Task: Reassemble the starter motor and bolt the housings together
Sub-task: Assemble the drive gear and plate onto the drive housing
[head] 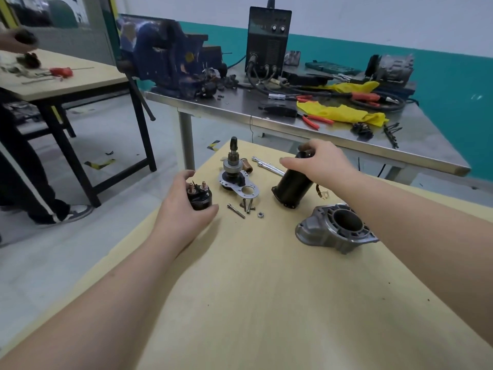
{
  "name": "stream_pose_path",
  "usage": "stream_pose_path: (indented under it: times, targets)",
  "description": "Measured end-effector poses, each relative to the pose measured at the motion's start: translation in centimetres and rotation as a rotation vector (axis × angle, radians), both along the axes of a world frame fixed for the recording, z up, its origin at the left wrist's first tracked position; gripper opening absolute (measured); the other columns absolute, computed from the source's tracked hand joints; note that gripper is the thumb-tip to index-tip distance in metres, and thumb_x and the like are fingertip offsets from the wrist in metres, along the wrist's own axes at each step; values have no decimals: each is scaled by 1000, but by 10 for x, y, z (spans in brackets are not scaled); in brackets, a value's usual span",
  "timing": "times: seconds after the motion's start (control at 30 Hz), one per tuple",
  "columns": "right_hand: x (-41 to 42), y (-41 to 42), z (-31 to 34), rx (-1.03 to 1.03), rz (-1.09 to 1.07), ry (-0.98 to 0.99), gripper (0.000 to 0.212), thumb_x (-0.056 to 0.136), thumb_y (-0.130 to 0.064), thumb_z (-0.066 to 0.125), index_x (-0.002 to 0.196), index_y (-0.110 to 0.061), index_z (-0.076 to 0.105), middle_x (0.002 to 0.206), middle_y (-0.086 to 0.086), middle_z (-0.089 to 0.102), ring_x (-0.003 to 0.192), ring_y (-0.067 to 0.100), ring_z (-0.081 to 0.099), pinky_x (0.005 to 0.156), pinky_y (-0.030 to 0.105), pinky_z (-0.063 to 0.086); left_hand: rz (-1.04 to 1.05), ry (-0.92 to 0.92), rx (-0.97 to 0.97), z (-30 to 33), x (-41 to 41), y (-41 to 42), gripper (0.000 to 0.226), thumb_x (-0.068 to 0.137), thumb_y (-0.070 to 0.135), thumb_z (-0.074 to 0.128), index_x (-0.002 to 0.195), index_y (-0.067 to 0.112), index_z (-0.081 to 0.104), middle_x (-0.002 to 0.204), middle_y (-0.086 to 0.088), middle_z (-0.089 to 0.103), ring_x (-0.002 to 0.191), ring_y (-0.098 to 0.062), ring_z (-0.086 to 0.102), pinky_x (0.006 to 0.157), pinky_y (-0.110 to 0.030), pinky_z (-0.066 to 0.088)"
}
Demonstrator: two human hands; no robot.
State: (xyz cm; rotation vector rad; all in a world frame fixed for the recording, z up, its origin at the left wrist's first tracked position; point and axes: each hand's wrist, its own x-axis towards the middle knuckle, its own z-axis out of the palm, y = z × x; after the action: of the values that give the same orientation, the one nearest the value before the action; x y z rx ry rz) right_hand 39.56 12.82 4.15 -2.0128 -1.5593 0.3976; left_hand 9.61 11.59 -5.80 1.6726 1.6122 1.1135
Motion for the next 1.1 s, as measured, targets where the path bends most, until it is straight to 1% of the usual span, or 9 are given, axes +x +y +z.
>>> stream_pose_path:
  times: [0.1, 0.17, 0.3, 0.47, 0.67, 0.83, 0.9, 1.0, 1.1]
  targets:
    - [-17, -5, 11, 226, 69, -303, 69, 85, -66, 67, 142, -28, 57, 140, -5, 58, 129, 19, 53, 98, 43, 53, -9, -5, 17, -2, -1, 2, 81, 84, 29, 88, 148, 43, 41, 108, 32, 49, 97, 0, 57, 89, -29, 40]
    - [-44, -2, 13, 380, 196, -259, 61, 88, -60, 64, 139, -27, 59, 129, -9, 60, 123, 14, 55, 101, 40, 52, -6, -16, 37, -3, -2, 3, 77, 83, 30, 91, 143, 44, 44, 107, 31, 50, 95, 10, 54, 86, -25, 40]
    - [-106, 25, 3, 25, 222, 139, 73, 82, -63, 75, 137, -21, 56, 109, -7, 63, 97, 16, 64, 77, 33, 51, 24, -120, 52, -2, -4, 1, 66, 82, 34, 92, 128, 42, 46, 107, 25, 57, 94, 13, 56, 73, -10, 39]
    - [-136, 61, -21, -92, 182, -26, 36, 88, -45, 78, 91, -16, 58, 78, 0, 61, 77, 23, 63, 57, 32, 41, 11, -169, 70, 1, -4, -7, 65, 82, 33, 90, 130, 43, 48, 110, 19, 62, 91, 22, 58, 64, -2, 42]
    - [-140, 58, -18, 63, 101, -26, 24, 105, -35, 60, 104, -13, 51, 95, 7, 60, 87, 30, 59, 70, 35, 43, -235, -95, 173, 5, 8, -24, 71, 79, 31, 91, 134, 44, 48, 98, 16, 71, 96, 5, 66, 77, -4, 43]
    - [-116, 17, 42, 261, 103, 280, 33, 105, -45, 59, 111, -13, 58, 106, 6, 67, 99, 29, 67, 82, 43, 56, -520, 73, 126, 15, 12, -47, 78, 71, 55, 85, 133, 59, 38, 108, 26, 65, 108, 8, 61, 89, -2, 42]
    - [-97, -15, 62, 324, 119, 484, 30, 104, -48, 59, 112, -20, 60, 113, 7, 70, 103, 29, 71, 89, 52, 62, -635, 161, 100, 16, 14, -59, 80, 68, 62, 78, 135, 62, 33, 114, 25, 64, 110, 0, 64, 98, -16, 49]
    - [-65, -79, 70, 383, 93, 672, 27, 103, -49, 60, 110, -24, 64, 110, 6, 72, 91, 21, 77, 77, 47, 67, -749, 196, 71, 15, 20, -76, 79, 70, 62, 82, 132, 65, 34, 120, 20, 66, 111, -11, 69, 101, -31, 54]
    - [-36, -151, 51, 370, 110, 631, 19, 104, -47, 61, 98, -30, 69, 93, -7, 73, 83, 16, 76, 66, 38, 64, -829, 169, 62, 13, 29, -90, 80, 72, 53, 92, 128, 66, 36, 123, 25, 67, 118, -2, 65, 105, -26, 51]
